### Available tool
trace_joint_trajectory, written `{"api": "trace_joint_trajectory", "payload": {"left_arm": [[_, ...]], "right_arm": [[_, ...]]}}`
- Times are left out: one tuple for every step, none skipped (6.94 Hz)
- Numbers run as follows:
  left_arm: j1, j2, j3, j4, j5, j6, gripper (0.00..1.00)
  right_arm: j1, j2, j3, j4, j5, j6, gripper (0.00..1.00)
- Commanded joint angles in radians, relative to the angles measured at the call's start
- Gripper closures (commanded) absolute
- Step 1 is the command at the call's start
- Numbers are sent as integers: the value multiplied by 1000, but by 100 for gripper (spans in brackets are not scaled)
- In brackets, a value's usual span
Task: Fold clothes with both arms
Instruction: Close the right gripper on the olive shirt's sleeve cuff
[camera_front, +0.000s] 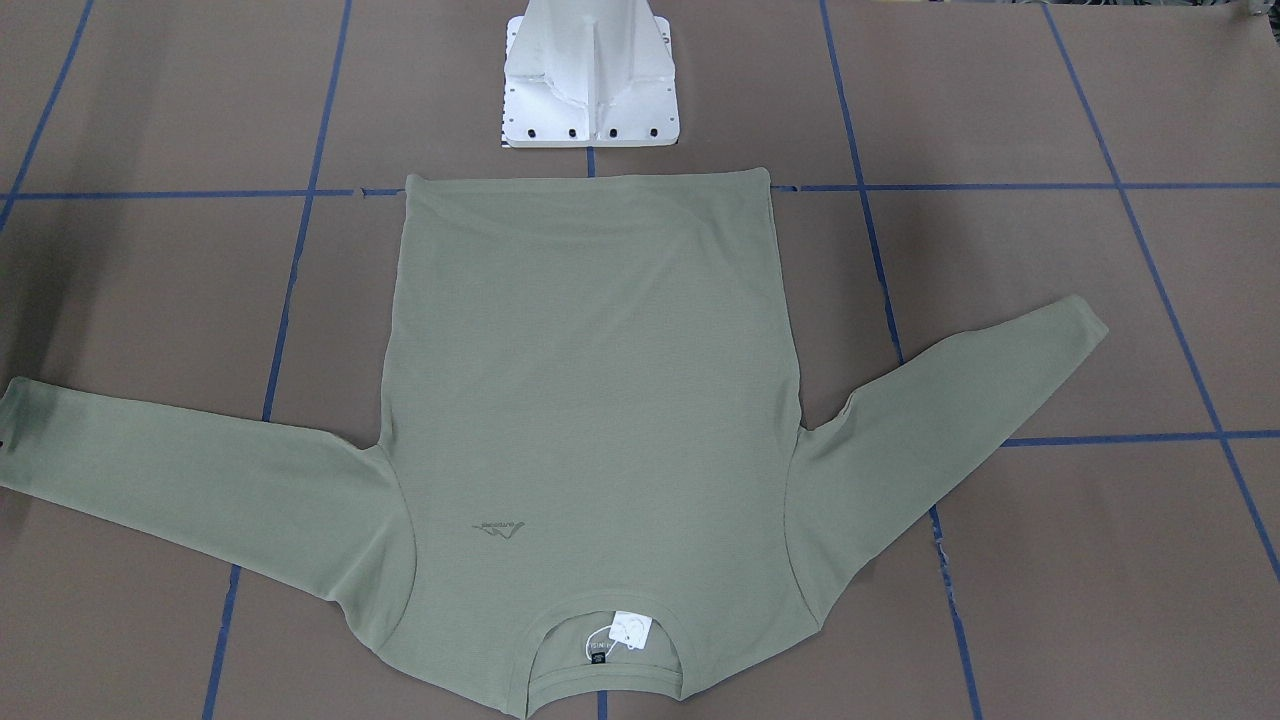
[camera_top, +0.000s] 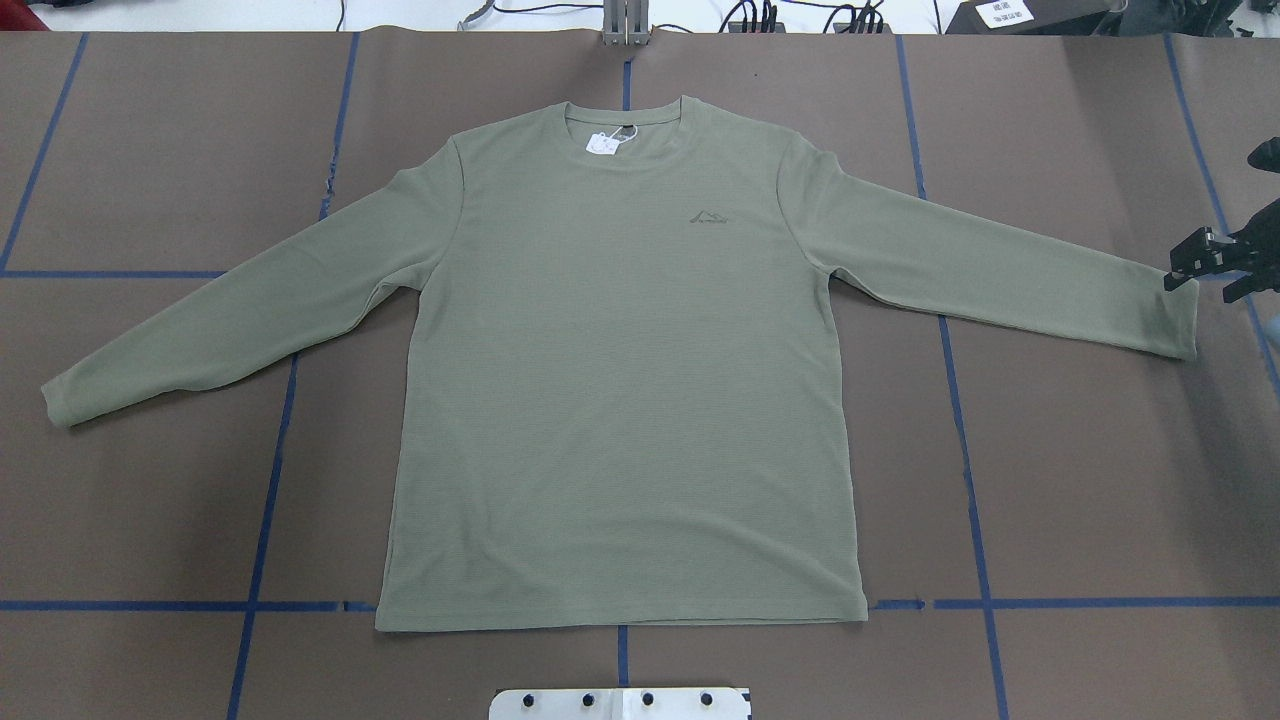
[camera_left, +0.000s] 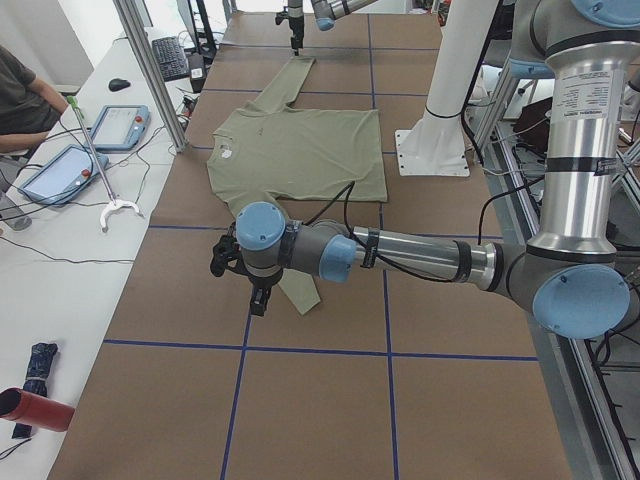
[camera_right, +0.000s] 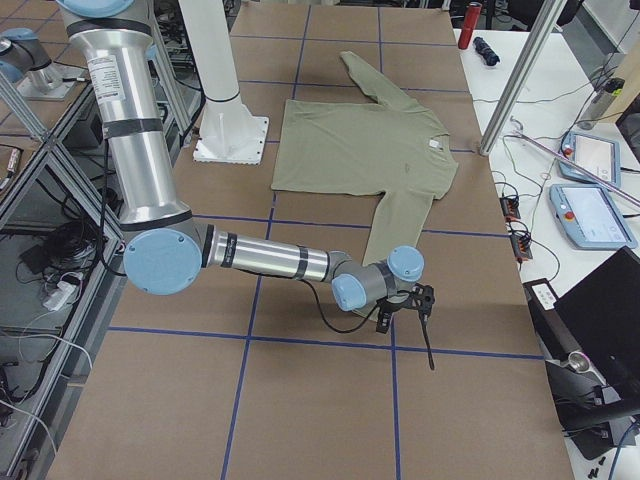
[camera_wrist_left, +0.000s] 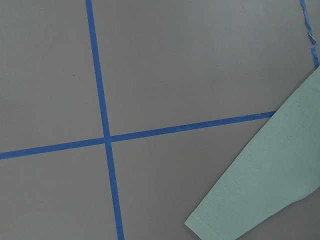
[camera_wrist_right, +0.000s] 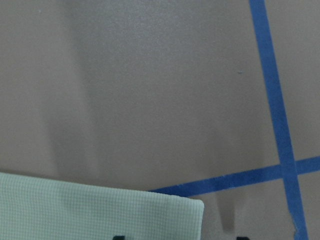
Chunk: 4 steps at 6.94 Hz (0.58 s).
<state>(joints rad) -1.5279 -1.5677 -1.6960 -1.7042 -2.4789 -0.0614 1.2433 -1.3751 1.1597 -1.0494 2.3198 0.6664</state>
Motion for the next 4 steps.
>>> {"api": "trace_joint_trajectory", "payload": {"left_arm": [[0,0,-2,0,-2,0,0],[0,0,-10,0,0,-2,0],[0,0,-14,0,0,-3,0],[0,0,-14,0,0,-3,0]], "right_arm": [[-2,49,-64,0,-16,-1,23],[-2,59,-70,-1,-20,-1,23],[-2,59,-75,-1,-20,-1,23],[-2,59,-83,-1,-20,1,34]]}}
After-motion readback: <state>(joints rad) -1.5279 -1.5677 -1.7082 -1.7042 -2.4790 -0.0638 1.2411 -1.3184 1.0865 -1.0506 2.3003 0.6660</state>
